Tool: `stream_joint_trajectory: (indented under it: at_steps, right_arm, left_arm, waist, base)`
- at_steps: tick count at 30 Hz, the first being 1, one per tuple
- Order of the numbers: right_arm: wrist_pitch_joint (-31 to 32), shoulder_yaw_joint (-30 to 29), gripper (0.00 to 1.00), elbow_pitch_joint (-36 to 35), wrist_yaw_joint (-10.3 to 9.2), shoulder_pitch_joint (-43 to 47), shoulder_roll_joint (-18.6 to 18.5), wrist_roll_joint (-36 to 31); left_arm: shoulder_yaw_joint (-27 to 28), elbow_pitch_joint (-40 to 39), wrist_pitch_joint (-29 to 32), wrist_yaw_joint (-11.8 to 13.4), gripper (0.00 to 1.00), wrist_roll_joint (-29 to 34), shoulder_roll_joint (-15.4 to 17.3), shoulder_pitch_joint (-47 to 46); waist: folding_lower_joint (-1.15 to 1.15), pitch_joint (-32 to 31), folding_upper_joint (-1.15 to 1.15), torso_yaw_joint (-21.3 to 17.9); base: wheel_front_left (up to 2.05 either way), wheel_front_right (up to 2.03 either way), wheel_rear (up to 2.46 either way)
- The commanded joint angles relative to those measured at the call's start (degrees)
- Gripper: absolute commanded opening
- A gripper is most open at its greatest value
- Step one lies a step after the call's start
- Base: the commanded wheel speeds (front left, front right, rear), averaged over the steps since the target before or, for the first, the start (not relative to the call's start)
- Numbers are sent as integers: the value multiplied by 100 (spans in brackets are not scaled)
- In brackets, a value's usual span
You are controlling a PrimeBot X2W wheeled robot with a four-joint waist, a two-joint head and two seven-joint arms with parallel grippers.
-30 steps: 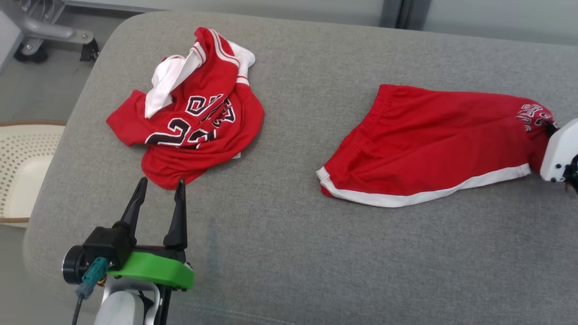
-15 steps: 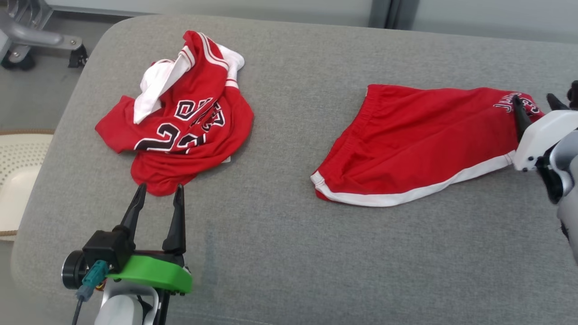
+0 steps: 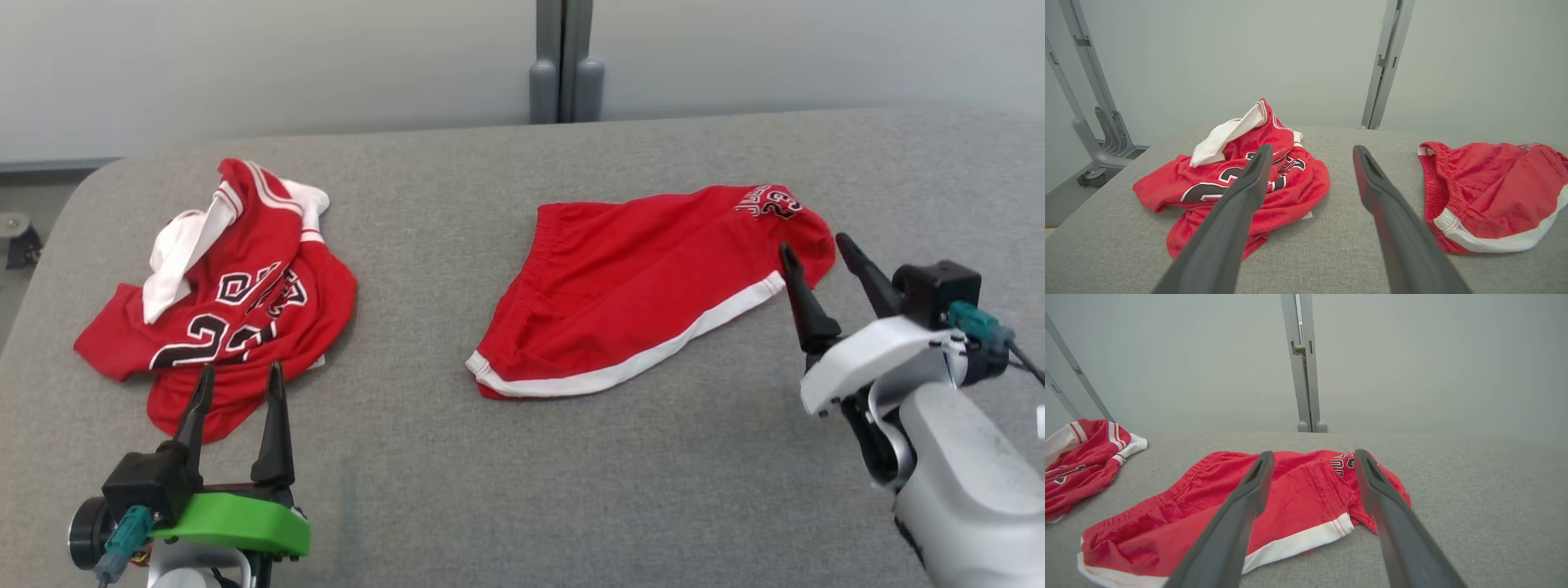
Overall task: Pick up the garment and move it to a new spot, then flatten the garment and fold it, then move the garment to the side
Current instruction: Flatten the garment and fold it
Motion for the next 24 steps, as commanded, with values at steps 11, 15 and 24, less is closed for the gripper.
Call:
stream_joint_trajectory:
  at_steps: [11,15,24]
  right_arm:
    - [-24,-1029,100,-1521,-8,2102,893,-655]
    - [-24,-1183,100,-1616,-8,2225,922,-778]
    - [-25,-1308,100,-1687,-8,2206,978,-803]
  left_arm:
    - [48,-132,-2,-14,100,-7,-48,487]
    - [4,-129,-2,-15,100,23,-42,513]
    - [-155,-93,-2,-17,100,-37,-4,410]
  waist:
    - [0,-503,0,-489]
    - [0,-504,0,-490]
    - [0,-422,0,-410]
  base:
    - [0,0,0]
    - [0,0,0]
    - [0,0,0]
